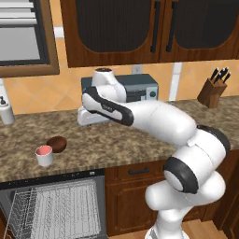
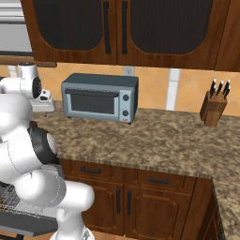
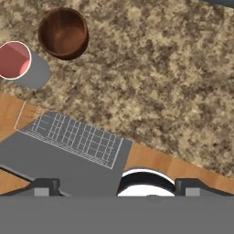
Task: Pick up the cup and bowl from the counter, place them in the dishwasher, and close the dishwasher door.
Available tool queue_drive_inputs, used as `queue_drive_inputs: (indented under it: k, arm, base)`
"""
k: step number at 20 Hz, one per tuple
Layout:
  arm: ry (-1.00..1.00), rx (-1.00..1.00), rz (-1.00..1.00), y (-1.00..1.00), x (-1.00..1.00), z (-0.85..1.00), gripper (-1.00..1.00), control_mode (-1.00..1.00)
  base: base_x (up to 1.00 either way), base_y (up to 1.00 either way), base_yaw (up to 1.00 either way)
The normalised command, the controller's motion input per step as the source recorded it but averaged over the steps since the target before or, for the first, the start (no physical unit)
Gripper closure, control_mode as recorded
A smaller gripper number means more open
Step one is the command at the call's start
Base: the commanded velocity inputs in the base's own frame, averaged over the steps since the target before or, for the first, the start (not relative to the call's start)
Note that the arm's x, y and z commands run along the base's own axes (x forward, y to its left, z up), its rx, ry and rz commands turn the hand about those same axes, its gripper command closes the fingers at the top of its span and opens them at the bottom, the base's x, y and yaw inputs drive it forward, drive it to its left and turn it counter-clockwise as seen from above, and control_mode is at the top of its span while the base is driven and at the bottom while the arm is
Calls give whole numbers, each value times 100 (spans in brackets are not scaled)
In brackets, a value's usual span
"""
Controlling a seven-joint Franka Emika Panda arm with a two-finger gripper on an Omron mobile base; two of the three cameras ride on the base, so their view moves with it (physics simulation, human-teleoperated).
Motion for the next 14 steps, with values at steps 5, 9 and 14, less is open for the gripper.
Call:
queue_drive_inputs:
  k: [5,9,14]
  arm:
    - [14,-3,0,94,18,-19,-100,-100]
    - [10,-2,-10,60,25,-19,-100,-100]
    - [0,-3,-21,51,55,-32,-100,-100]
  base:
    - [0,0,0]
    - [0,0,0]
    - [0,0,0]
